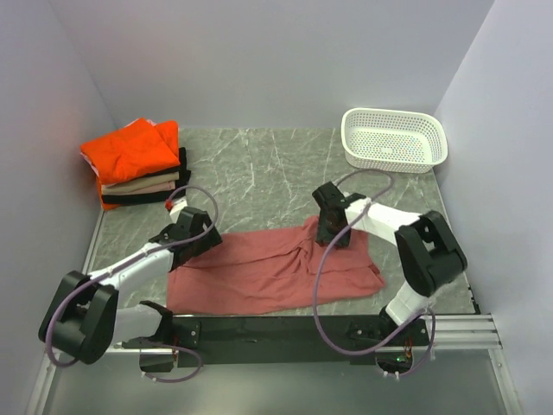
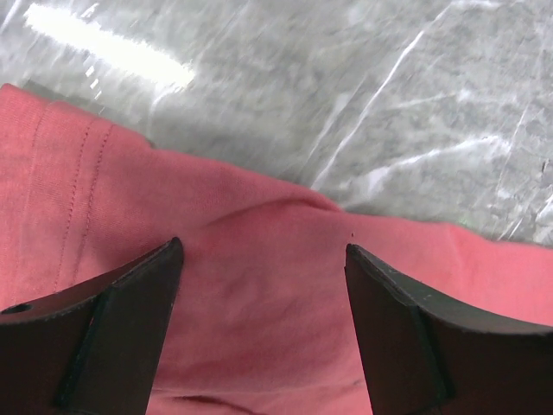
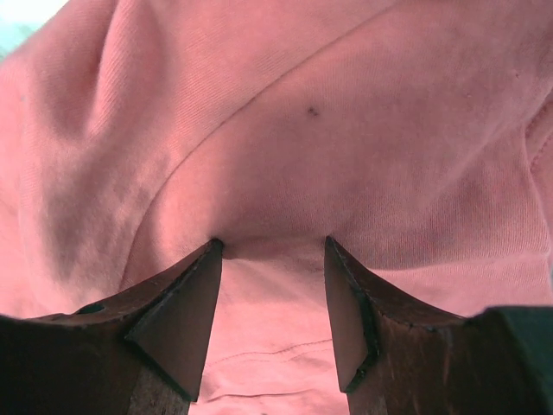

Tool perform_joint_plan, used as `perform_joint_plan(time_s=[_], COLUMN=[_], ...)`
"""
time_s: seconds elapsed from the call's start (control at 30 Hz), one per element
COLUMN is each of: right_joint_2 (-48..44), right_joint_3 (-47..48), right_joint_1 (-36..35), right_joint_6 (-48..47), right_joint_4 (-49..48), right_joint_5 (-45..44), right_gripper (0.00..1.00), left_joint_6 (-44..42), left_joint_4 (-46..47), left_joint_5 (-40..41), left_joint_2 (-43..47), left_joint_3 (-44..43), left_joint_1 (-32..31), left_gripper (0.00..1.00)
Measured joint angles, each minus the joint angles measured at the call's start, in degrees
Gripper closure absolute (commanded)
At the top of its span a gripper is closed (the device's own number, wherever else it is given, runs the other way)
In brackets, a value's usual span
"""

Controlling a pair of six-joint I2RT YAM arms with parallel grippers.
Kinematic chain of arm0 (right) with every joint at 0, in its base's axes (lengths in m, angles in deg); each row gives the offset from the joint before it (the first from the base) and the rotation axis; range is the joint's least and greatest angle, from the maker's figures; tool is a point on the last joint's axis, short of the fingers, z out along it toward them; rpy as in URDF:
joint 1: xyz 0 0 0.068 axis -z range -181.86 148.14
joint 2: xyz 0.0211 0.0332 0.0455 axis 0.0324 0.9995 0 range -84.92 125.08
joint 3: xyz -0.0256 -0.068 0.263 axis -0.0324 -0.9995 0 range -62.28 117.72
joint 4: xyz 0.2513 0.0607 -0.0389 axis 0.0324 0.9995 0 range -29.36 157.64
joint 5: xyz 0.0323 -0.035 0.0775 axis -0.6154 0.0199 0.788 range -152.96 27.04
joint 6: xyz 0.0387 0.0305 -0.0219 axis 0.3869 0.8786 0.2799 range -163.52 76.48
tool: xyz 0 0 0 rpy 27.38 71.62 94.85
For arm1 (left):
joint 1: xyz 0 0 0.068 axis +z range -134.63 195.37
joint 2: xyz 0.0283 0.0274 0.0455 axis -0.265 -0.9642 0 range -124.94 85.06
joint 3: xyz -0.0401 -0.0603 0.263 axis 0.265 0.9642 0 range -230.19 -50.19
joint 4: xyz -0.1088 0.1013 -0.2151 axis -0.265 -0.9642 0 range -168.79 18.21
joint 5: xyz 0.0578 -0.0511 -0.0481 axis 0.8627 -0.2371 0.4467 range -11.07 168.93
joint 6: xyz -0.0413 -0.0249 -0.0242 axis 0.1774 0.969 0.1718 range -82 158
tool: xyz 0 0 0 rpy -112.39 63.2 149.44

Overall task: Fold and stack the t-shirts
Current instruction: Fold the tshirt

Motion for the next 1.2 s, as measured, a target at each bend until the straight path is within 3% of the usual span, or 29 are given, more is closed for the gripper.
perform_joint_plan(time_s=[0.43, 0.7, 0.97, 1.2], right_joint_2=[21.75, 34.45, 27.61, 9.64], right_joint_3=[28.5, 50.58, 53.24, 38.23], right_joint_1=[4.31, 5.44, 5.42, 4.96], right_joint_6=[-7.06, -12.37, -15.58, -16.17], right_joint_4=[1.75, 3.43, 3.89, 2.34], right_joint_5=[2.19, 7.48, 9.16, 9.31], right_gripper=[0.43, 0.42, 0.41, 0.41], left_joint_6=[7.89, 6.34, 2.73, 1.29], left_joint_4=[-6.4, -7.3, -10.29, -8.59], left_joint_5=[0.92, -1.99, -1.31, -3.67], left_joint_2=[15.78, 19.61, 26.58, 21.4], left_joint_3=[8.07, 8.66, 3.43, 3.98], left_joint_1=[-1.62, -5.7, -6.67, -7.39], left_gripper=[0.18, 0.18, 0.17, 0.18])
